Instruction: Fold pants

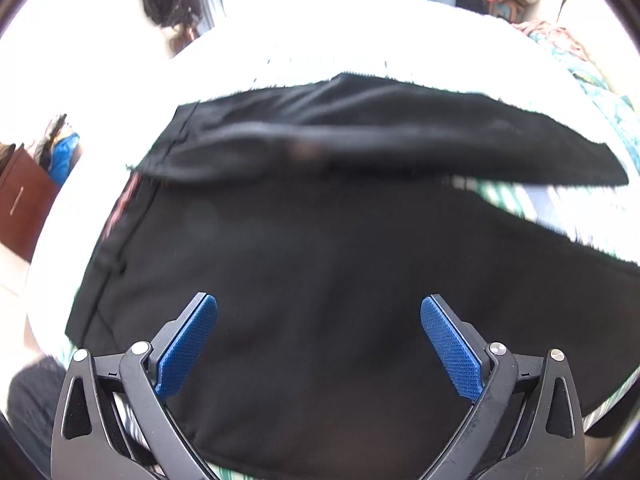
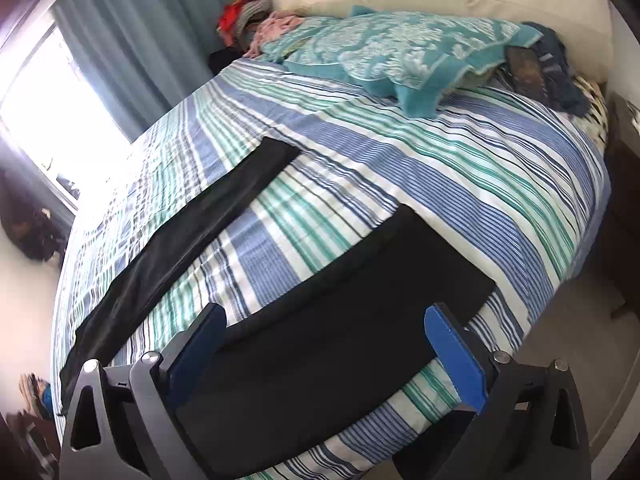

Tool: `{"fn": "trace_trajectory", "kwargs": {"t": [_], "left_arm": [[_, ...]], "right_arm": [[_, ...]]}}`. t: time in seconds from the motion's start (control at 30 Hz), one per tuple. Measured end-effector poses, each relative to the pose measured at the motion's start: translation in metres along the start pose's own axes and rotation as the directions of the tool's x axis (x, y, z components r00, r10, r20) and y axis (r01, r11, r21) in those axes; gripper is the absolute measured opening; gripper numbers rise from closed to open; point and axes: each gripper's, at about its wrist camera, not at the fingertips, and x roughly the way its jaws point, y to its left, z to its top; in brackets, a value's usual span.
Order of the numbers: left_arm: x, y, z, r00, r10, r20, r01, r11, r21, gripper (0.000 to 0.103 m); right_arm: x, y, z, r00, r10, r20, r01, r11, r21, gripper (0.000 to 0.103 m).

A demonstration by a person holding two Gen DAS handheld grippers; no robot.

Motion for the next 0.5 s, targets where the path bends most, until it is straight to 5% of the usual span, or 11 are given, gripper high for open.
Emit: {"fn": "trace_trajectory", "kwargs": {"t": [0.2,0.3,0.5], "left_arm": [[0.011,-0.001,0.086,0.996,0.005,0.092,0.0,0.998,-0.059,0.102],[0.035,0.002,0.122,0.99,0.079,0.121,-0.068,0.994,-0.089,0.102],[0.096,0.013,0.14,0.99,0.123,0.065,-0.113,0.983,-0.146,0.102]], "right_arm": [[0.05,0.068,-0.021,0.988,0.092,-0.122,-0.11,0.982,-0.15,0.099],[0.063,0.097,-0.036,0.982,0.118,-0.148,-0.148,0.967,-0.206,0.099],[0.08,0.134,-0.05,0.991,0.041,-0.126,-0.087,0.92,-0.381,0.099]]}}
